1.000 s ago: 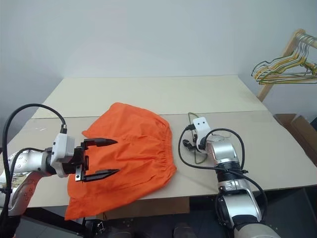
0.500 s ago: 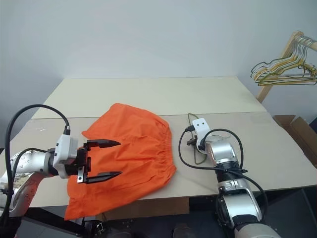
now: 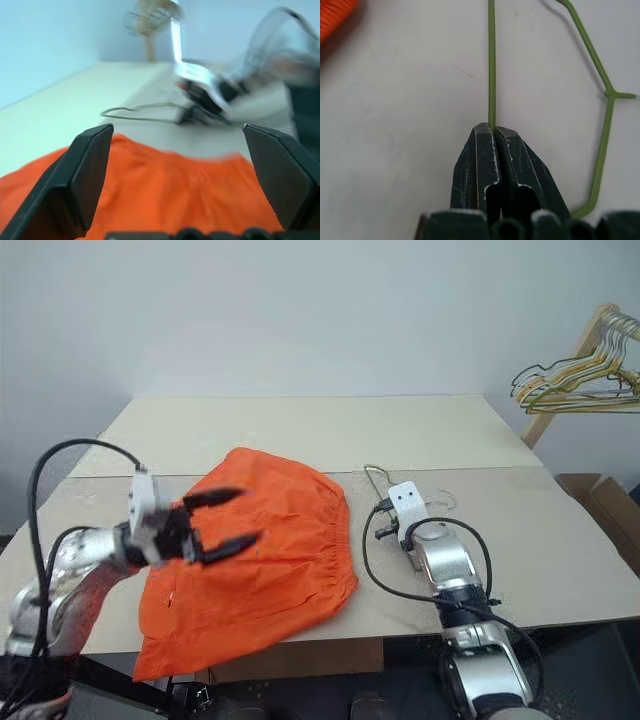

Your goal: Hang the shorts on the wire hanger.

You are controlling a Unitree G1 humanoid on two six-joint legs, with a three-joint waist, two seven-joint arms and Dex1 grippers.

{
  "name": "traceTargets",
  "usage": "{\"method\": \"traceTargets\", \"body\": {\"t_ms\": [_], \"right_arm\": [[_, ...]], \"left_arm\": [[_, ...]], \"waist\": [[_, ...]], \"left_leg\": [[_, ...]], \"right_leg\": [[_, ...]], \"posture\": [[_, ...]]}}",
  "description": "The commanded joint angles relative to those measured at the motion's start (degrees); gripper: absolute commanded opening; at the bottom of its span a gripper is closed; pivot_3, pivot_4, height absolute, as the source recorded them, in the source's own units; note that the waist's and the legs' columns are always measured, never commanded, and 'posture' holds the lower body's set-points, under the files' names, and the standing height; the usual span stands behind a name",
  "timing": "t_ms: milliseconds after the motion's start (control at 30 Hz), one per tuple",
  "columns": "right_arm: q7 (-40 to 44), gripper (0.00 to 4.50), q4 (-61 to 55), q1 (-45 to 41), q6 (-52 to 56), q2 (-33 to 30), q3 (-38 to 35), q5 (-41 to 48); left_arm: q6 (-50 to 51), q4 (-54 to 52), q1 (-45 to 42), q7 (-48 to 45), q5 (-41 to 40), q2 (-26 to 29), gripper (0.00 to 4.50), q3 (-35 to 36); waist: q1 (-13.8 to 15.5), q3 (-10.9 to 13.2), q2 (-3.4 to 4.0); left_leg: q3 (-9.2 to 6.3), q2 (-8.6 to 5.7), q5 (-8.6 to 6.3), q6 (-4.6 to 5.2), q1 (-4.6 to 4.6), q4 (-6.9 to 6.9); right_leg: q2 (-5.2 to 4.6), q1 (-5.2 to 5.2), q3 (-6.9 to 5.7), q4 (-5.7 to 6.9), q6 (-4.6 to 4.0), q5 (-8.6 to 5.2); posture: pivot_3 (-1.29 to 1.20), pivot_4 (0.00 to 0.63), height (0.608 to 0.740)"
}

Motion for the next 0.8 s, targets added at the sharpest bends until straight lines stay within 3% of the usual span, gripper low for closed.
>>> {"method": "traceTargets", "body": {"t_ms": [33,167,233,567,767,800], "right_arm": [[-0.98,0.02,-12.88,-0.18,-5.38,-0.70,-1.00,-0.47],[-1.92,0.02,-21.22,4.04,-18.68,0.62,-0.10,-0.95],[-1.06,0.02,-23.52,5.94,-25.05,0.70,1.22,-1.13],[-0.99,0.02,-24.58,11.61,-50.16,1.48,9.40,-6.59],[0.13,0.02,-22.66,11.95,-56.84,1.58,11.71,-8.68],[0.24,0.00,-21.99,11.78,-57.63,1.62,12.05,-9.16]], "left_arm": [[10.72,3.22,-6.42,11.13,-9.05,-5.05,4.50,4.57],[19.20,8.73,-12.90,19.22,-23.15,-11.92,4.50,10.78],[20.99,10.12,-15.06,21.65,-25.79,-13.72,4.50,11.36],[21.10,9.19,-18.66,24.46,-29.52,-18.46,4.50,9.67],[19.01,8.23,-18.93,26.06,-29.57,-20.09,4.50,10.25],[18.15,8.81,-19.25,26.32,-29.55,-20.55,4.32,10.60]], "waist": [[-0.65,0.03,0.06],[-1.54,0.03,0.05],[-1.66,0.03,0.04],[-1.68,0.03,0.04],[-1.63,0.03,0.04],[-1.62,0.03,0.04]], "left_leg": [[-0.03,0.00,0.00,0.00,-0.05,0.00],[-0.25,0.01,-0.01,0.00,-0.20,0.00],[-0.31,-0.02,-0.02,0.00,-0.23,0.00],[-0.22,-0.10,0.00,-0.03,-0.17,-0.01],[-0.22,-0.10,0.00,-0.04,-0.11,0.00],[-0.22,-0.10,0.00,-0.04,-0.09,0.00]], "right_leg": [[0.01,-0.07,0.01,0.00,0.01,0.00],[0.00,-0.15,-0.08,0.01,0.03,-0.02],[-0.03,-0.16,-0.08,-0.01,0.03,-0.02],[-0.06,-0.09,-0.06,-0.04,0.03,-0.02],[-0.04,-0.02,-0.07,-0.06,0.02,-0.02],[-0.05,0.00,-0.06,-0.07,0.03,-0.01]], "posture": [[-0.06,0.000,0.740],[-0.07,0.000,0.740],[-0.07,0.000,0.740],[-0.08,0.000,0.740],[-0.08,0.000,0.740],[-0.08,0.000,0.740]]}}
